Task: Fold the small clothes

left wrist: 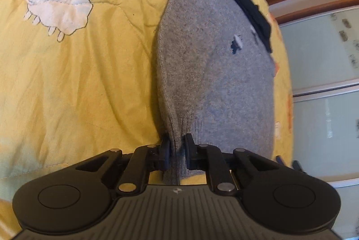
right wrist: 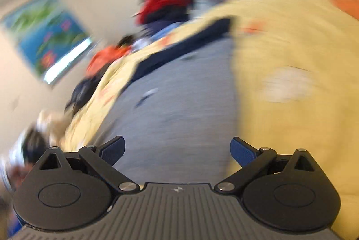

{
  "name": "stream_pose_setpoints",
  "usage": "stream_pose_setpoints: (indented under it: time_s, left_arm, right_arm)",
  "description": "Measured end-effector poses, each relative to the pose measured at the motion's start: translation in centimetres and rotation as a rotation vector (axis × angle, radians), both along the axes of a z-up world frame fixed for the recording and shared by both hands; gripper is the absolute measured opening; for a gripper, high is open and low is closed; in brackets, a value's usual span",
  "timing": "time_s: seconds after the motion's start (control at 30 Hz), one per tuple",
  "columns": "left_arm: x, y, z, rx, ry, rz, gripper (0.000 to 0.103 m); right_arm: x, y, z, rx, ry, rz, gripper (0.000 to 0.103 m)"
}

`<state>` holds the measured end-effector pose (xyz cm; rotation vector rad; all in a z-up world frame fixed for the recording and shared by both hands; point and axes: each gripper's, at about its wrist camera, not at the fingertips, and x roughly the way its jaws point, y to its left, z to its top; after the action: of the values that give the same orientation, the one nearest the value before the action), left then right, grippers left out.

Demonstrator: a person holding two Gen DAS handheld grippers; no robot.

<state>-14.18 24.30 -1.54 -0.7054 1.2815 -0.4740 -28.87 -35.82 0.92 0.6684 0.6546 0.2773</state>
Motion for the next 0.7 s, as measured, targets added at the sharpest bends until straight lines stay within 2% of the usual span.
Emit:
stream_pose_setpoints:
  time_s: [0.1,0.17,0.23,0.3,0.37,0.43,0.47,0.63,0.7]
  left_arm:
    - [-0.4,0.9,-0.5,-0.05,-0.007,0.02,0.013]
    - [-0.6,1.7,-0.6,-0.091,-0.01,0.042,0.013]
    - [-0.6,2.3,-0.8,-0.128,-0.014,0.057,0.013]
    - [-0.6,2.9,-0.9,-0.145,-0.014,0.073,0.013]
    - [-0.5,3.3,-1.3,-0.164,-0.011,0.074,0.013]
    - [-0.5,3.4,-1.7,-0.156,-0.012,0.069,0.013]
    - [-0.4,3.4,-2.0,-0.167,-0.009,0.066,0.013]
    - [-0.2,2.8,-2.0,-0.166,-0.04,0.034,0.013]
    - [0.1,2.6,-1.9,-0.198,-0.048,0.027,0.013]
  right_arm:
    - [-0.4,-3.1,-1.7,0.18,0.027,-0.009,0.085]
    - [-0.1,-2.7,-2.4,0.259,0.039,-0.005,0.081]
    - [0.4,-2.2,-2.3,0.253,0.062,0.002,0.081]
    - [0.9,-1.2,-2.2,0.252,0.093,0.03,0.075]
    - [1.5,0.4,-2.7,0.222,0.151,0.046,0.042]
    - [1.8,1.7,-3.2,0.172,0.185,0.037,0.024]
    - [1.7,2.0,-3.4,0.188,0.19,0.029,0.019]
    - [1.1,3.8,-1.7,0.114,0.157,0.038,0.013]
    - [0.9,3.9,-0.6,0.112,0.122,0.03,0.013]
